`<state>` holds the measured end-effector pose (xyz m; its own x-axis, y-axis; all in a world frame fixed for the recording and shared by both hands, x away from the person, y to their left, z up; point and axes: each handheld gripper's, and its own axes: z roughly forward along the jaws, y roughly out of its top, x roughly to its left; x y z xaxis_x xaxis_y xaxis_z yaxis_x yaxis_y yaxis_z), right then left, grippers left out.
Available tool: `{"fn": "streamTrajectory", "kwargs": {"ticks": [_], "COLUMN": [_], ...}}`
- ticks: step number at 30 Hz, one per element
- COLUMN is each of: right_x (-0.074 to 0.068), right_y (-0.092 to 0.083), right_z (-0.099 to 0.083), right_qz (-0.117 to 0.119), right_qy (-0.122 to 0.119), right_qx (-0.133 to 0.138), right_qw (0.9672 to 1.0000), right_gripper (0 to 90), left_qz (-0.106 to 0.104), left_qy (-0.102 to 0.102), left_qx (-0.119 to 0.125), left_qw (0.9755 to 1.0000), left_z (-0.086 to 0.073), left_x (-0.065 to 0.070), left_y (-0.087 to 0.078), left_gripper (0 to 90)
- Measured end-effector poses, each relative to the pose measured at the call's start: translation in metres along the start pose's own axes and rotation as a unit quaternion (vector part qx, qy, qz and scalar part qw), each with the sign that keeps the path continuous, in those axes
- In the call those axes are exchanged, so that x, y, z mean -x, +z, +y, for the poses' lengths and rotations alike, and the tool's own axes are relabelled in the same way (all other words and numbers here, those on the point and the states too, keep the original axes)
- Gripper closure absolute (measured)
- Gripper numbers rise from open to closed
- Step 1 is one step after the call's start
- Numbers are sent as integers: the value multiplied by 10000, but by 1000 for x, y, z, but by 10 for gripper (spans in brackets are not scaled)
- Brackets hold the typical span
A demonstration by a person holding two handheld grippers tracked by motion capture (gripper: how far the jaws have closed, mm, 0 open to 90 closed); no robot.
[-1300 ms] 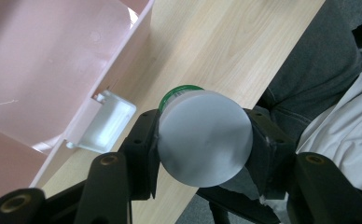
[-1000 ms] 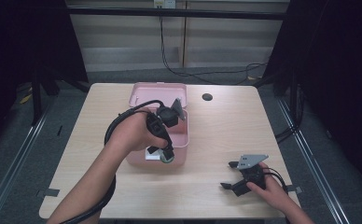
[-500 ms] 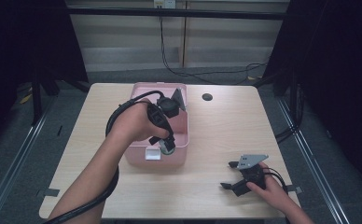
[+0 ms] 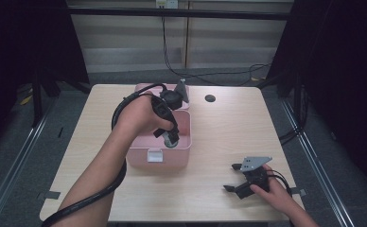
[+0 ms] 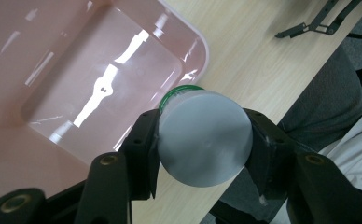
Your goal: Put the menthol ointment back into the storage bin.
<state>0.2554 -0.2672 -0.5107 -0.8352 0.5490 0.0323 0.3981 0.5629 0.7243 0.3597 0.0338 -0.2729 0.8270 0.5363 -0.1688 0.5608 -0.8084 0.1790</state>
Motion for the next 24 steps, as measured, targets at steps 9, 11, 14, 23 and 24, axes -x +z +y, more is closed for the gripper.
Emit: {"fn": "streamTrajectory", "kwargs": {"ticks": [9,11,14,23,24], "right_x": [0,0,0,0,0], "right_y": [0,0,0,0,0], "right_z": [0,0,0,0,0], "right_qz": [1,3,-6,2,1], "right_qy": [0,4,-1,6,2], "right_qx": [0,-2,-4,0,0], "right_qw": [10000,10000,10000,10000,10000], "right_gripper": [121,121,122,121,121], "left_qz": [24,23,18,-15,-4], "left_qy": [-53,-90,-150,-337,-340], "left_qx": [11,27,37,56,63], "left_qw": [10000,10000,9999,9994,9994], "left_z": [8,10,12,15,15], "left_x": [-5,-7,-10,-22,-25], "left_y": [4,5,7,13,13], "left_gripper": [501,501,501,501,501]}}
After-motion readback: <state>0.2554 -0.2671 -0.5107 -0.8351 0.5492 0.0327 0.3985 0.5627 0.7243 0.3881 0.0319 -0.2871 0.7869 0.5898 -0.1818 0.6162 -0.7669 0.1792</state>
